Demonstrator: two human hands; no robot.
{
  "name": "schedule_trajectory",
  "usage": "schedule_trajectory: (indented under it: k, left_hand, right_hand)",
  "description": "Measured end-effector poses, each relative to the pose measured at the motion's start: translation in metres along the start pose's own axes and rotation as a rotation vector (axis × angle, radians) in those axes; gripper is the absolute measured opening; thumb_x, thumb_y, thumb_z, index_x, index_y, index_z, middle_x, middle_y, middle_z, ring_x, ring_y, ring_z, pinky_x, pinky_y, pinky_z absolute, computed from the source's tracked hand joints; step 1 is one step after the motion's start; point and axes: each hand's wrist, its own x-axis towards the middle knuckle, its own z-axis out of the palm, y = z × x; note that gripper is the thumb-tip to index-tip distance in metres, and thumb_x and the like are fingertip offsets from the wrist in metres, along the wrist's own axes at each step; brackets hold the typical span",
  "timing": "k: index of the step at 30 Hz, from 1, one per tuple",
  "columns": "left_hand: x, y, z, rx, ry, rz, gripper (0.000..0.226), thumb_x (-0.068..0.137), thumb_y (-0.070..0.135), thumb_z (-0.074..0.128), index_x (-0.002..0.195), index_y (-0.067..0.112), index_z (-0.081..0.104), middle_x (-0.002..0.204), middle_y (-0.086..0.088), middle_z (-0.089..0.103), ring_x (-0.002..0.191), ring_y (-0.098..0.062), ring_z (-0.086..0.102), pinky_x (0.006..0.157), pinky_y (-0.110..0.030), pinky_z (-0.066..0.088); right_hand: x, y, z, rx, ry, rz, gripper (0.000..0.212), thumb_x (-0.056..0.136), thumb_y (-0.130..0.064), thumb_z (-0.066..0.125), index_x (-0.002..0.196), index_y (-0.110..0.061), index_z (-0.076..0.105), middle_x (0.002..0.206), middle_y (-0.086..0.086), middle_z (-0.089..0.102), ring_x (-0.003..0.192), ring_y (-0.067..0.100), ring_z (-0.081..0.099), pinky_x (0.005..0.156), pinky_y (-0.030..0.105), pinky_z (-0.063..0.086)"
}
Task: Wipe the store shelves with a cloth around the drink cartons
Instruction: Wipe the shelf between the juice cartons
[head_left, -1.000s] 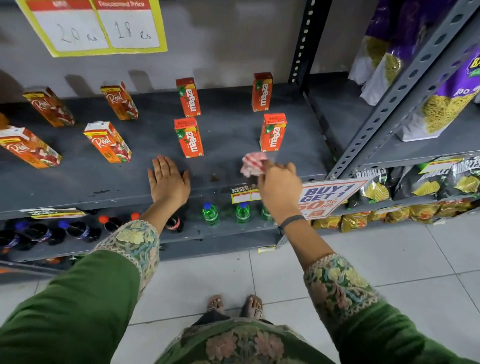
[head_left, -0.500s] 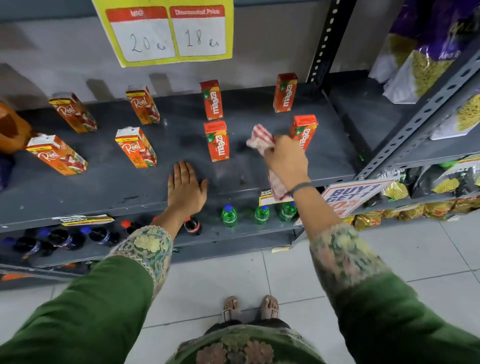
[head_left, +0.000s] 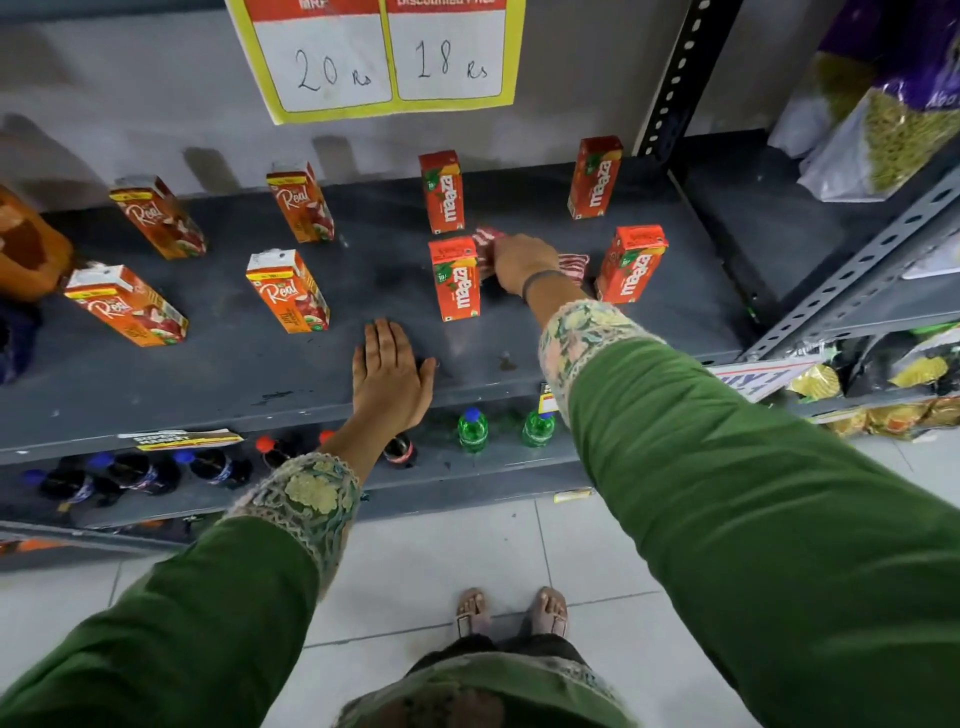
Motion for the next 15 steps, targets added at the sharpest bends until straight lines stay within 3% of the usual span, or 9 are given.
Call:
schedule_trajectory:
  k: [9,15]
  left_hand:
    - [0.0,0.0,-0.001,-0.011,-0.012,-0.006,0.069,0.098,0.043,0.017,0.148,0.0,-0.006,0.158,-0.017,-0.009,0.147,-0.029,-0.008,0.119,-0.041,-0.002]
    - [-0.002,0.0,-0.002,-0.042,-0.017,-0.012,0.069,0.099,0.042,0.018,0.147,-0.001,-0.007,0.158,-0.017,-0.01,0.147,-0.028,-0.009,0.119,-0.041,-0.003]
  right_hand:
    - [-0.048,0.011,0.031,-0.172,0.146,0.017,0.037,0.095,-0.005,0.036,0.122,-0.014,0.06,0.12,0.014,0.064,0.11,0.035,0.061,0.085,0.04,0.052]
    - [-0.087,0.013,0.043,-0.148,0.171,0.015,0.039,0.094,-0.004,0.04,0.124,-0.019,0.058,0.12,0.013,0.064,0.11,0.036,0.061,0.084,0.038,0.052]
